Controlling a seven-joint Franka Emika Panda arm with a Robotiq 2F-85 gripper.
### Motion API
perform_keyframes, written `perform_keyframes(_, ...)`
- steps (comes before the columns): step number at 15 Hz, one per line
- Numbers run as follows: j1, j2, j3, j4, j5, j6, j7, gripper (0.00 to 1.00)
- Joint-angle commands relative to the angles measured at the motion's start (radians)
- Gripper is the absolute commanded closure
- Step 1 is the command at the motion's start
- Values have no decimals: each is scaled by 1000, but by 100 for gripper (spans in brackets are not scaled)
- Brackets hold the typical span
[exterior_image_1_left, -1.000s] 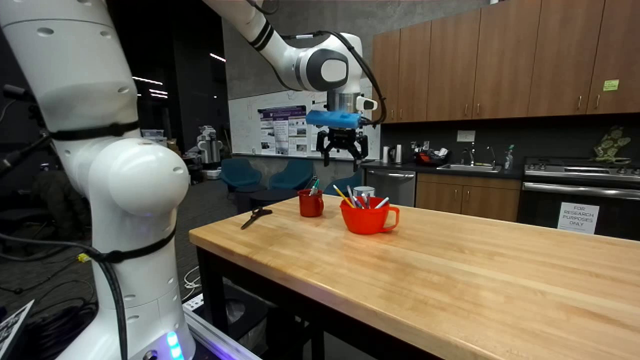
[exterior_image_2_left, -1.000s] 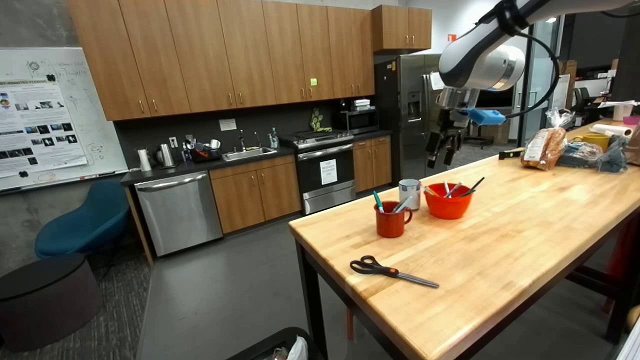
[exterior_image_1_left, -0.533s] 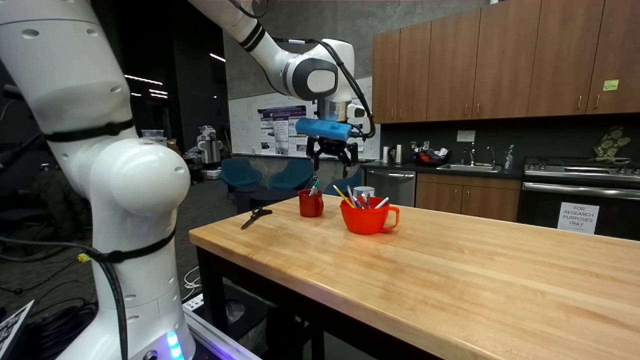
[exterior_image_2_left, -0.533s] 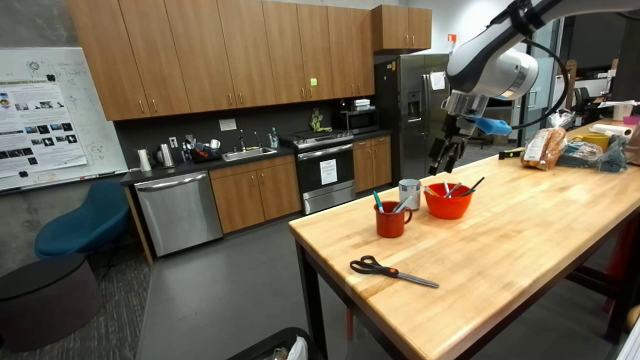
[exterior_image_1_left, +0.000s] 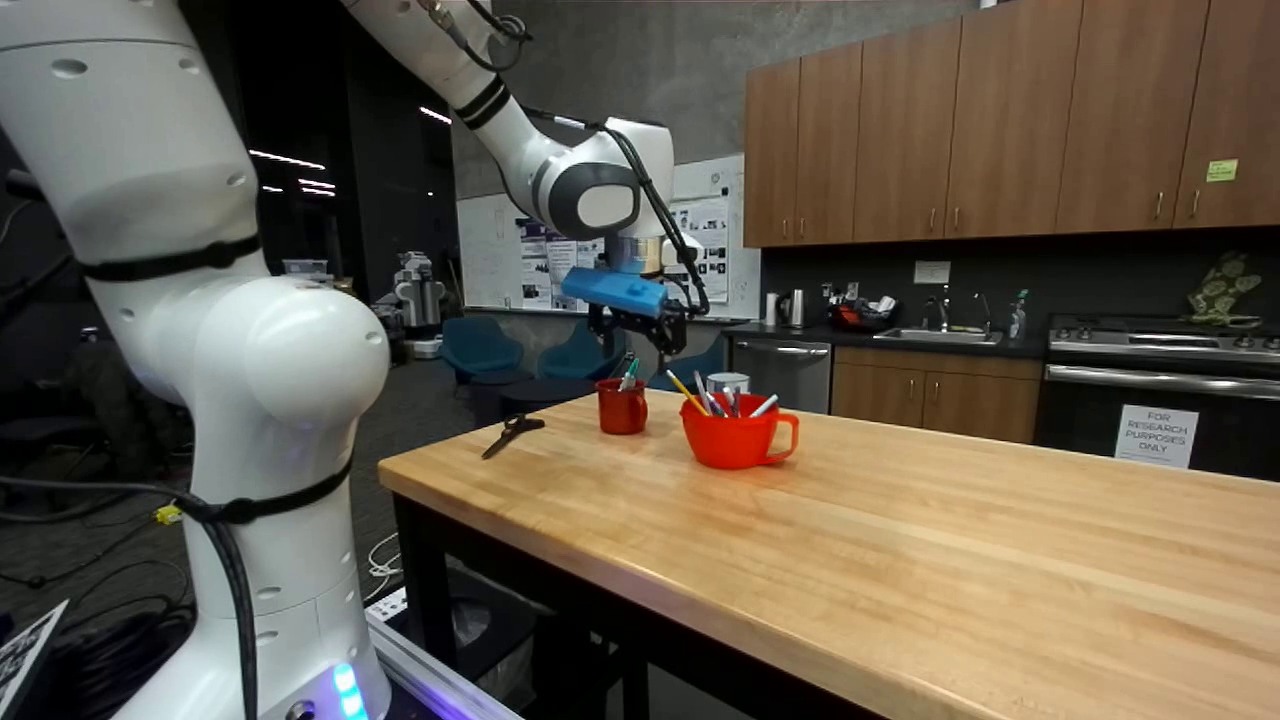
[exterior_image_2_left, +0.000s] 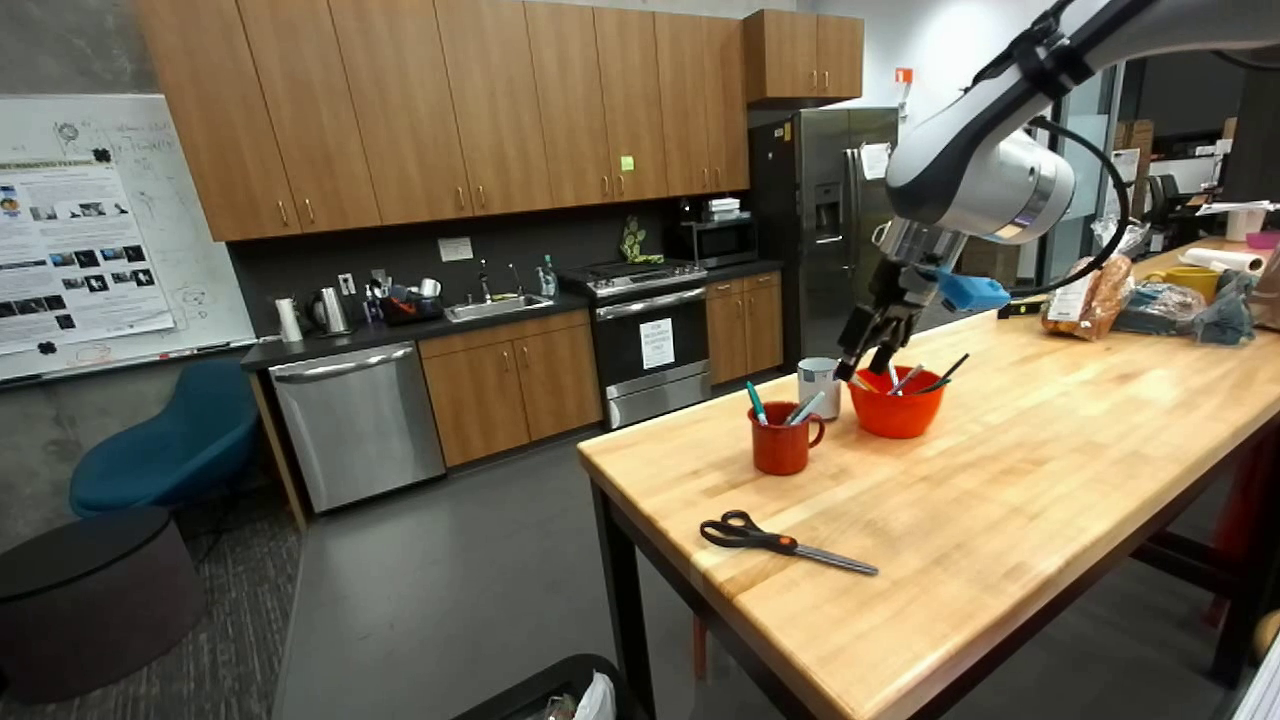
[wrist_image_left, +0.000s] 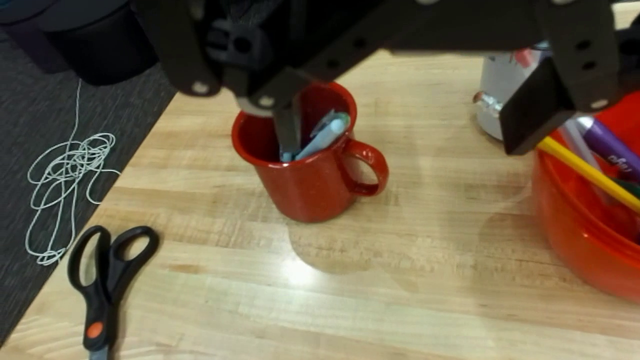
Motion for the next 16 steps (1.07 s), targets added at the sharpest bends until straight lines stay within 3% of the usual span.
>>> perform_keyframes(1,54,28,9,-12,43,78,-17,0)
perform_keyframes(9,119,112,17,9,113,167,-32,0)
perform_keyframes(15,124,163,45,33,183,181,-61,0)
perform_keyframes(16,120,168,52,37,187,181,-62,25)
